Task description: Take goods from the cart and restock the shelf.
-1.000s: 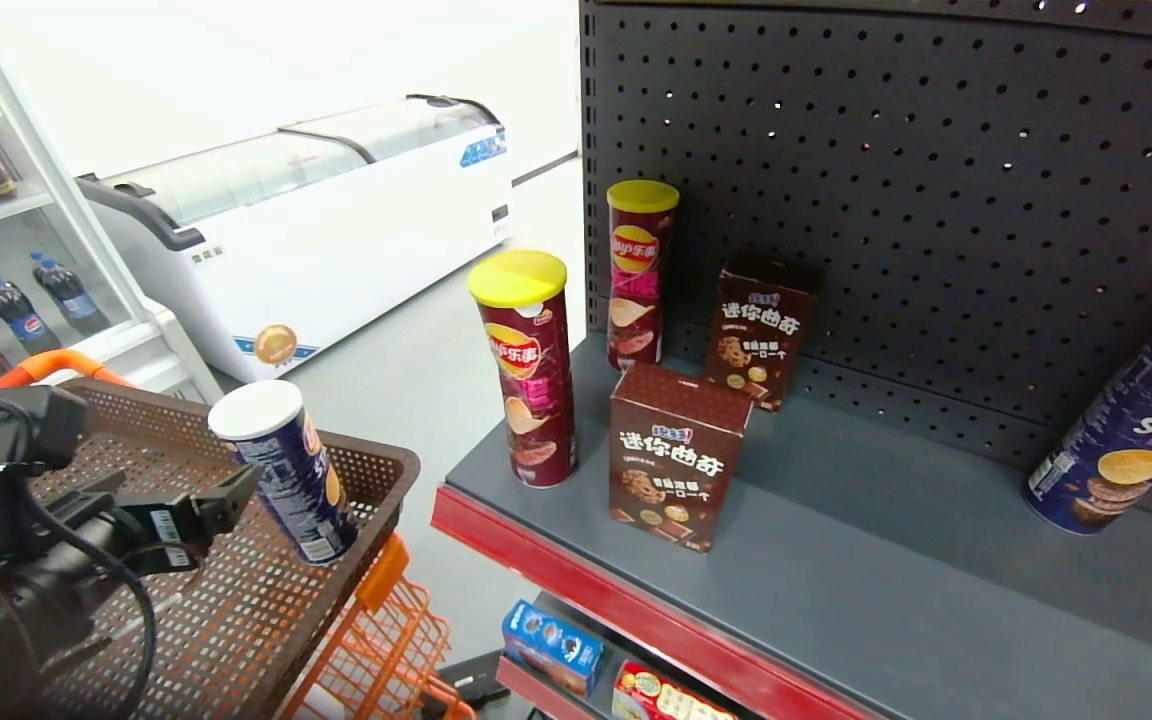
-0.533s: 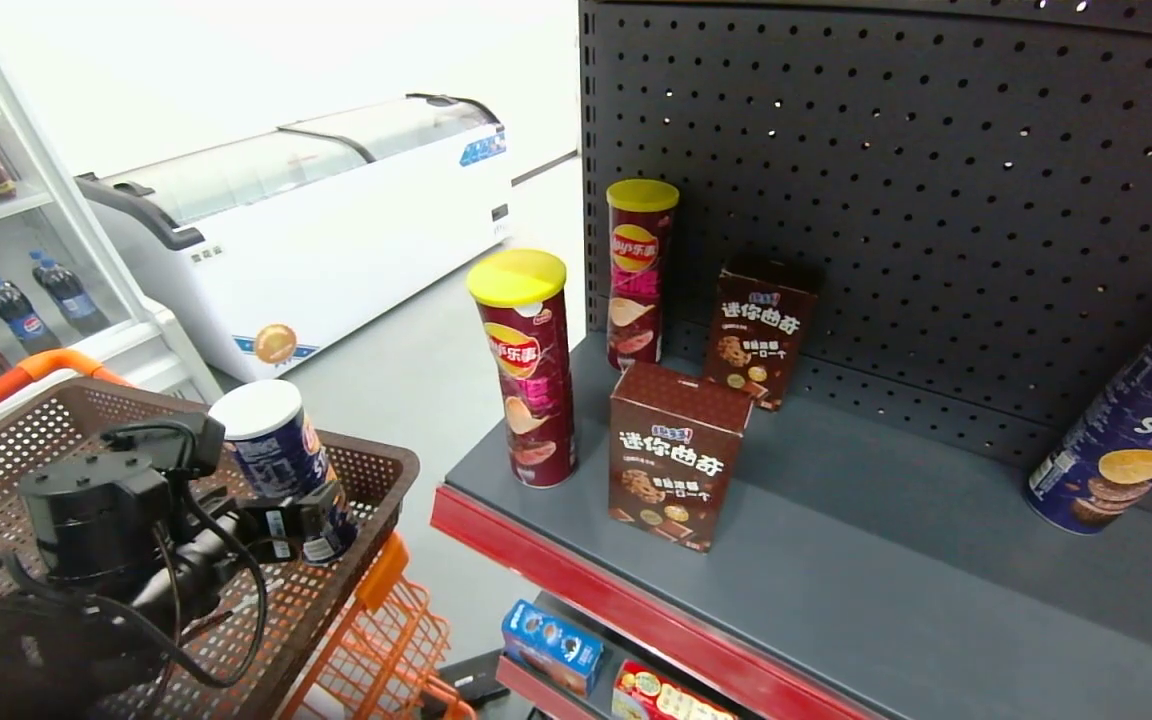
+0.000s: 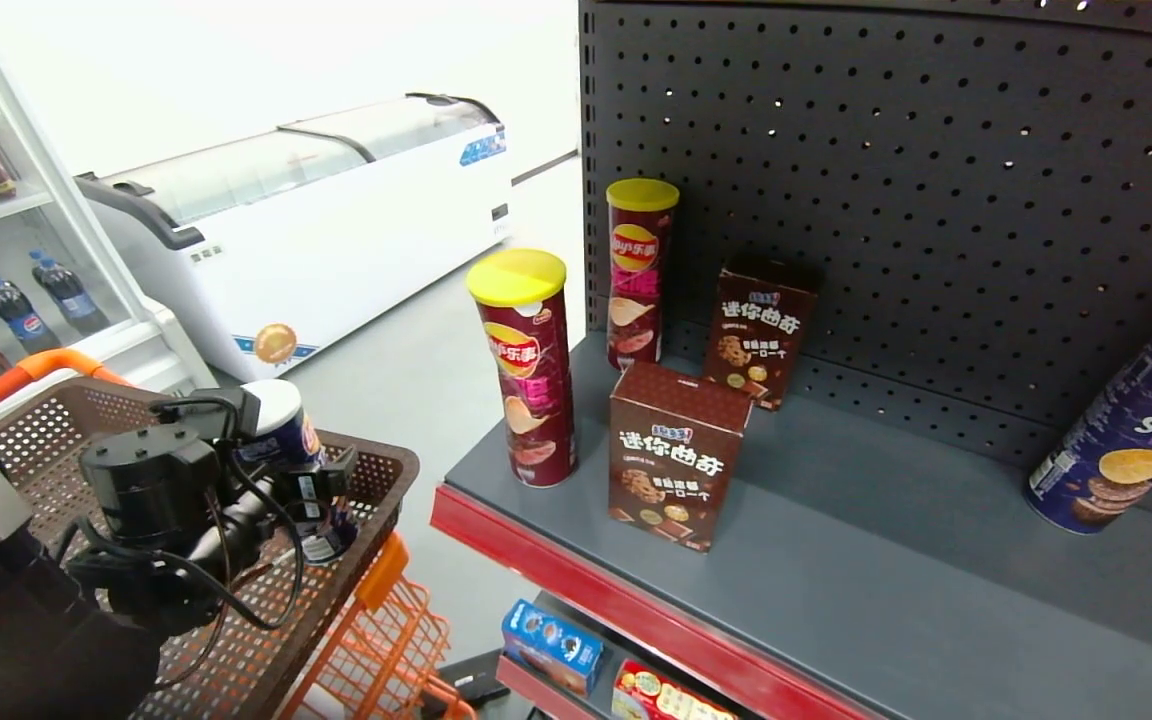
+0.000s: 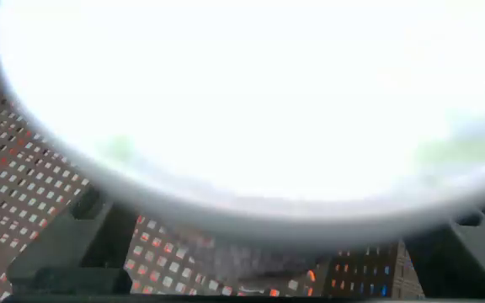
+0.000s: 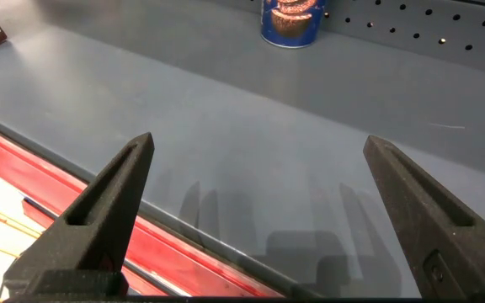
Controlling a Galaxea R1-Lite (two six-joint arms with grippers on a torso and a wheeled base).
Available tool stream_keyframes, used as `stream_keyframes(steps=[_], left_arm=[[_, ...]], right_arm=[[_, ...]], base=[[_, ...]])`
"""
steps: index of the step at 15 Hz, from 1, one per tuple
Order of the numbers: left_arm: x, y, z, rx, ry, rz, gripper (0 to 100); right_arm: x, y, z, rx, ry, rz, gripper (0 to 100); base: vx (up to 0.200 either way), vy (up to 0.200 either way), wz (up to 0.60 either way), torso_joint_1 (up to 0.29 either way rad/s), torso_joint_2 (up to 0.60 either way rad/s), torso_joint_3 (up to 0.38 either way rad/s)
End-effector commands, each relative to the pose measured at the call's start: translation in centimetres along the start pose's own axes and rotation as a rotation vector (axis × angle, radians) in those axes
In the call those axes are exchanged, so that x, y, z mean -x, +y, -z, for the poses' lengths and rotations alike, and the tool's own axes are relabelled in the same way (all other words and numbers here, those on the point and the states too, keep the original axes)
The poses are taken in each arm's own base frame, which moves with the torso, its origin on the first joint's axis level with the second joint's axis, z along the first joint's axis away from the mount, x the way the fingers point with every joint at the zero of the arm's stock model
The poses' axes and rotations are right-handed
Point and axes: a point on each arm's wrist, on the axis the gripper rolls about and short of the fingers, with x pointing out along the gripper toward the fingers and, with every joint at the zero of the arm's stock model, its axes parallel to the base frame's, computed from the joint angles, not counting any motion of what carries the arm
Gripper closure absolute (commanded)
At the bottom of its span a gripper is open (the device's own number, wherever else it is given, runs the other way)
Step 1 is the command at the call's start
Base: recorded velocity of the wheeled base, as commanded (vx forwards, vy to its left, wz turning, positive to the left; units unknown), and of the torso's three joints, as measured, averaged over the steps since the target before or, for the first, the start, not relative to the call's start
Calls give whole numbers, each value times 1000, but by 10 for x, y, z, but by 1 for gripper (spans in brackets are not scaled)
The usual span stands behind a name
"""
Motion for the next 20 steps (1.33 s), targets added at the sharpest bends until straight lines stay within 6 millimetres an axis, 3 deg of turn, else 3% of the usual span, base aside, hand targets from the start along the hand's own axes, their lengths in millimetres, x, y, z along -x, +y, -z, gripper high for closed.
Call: stream_keyframes(steps=[1, 7, 8, 13, 17, 20], left_arm=[[-6, 2, 1, 2, 0, -10, 0], [-16, 0, 0, -20, -56, -9, 0], [-18, 0, -1, -17, -61, -9, 100], [-17, -4, -6, -48, -82, 3, 100], [6, -9, -47, -40, -179, 33, 100], [42, -24, -76, -44, -195, 118, 100]], right_arm=[[0, 0, 0, 0, 0, -1, 0], [0, 0, 0, 0, -1, -1, 0], [0, 0, 0, 0, 0, -1, 0], [0, 0, 0, 0, 0, -1, 0], [0, 0, 0, 0, 0, -1, 0], [0, 0, 0, 0, 0, -1, 0]], base=[[0, 0, 0, 0, 0, 0], [0, 0, 0, 0, 0, 0], [0, 0, 0, 0, 0, 0], [0, 0, 0, 0, 0, 0], [0, 0, 0, 0, 0, 0], [0, 0, 0, 0, 0, 0]])
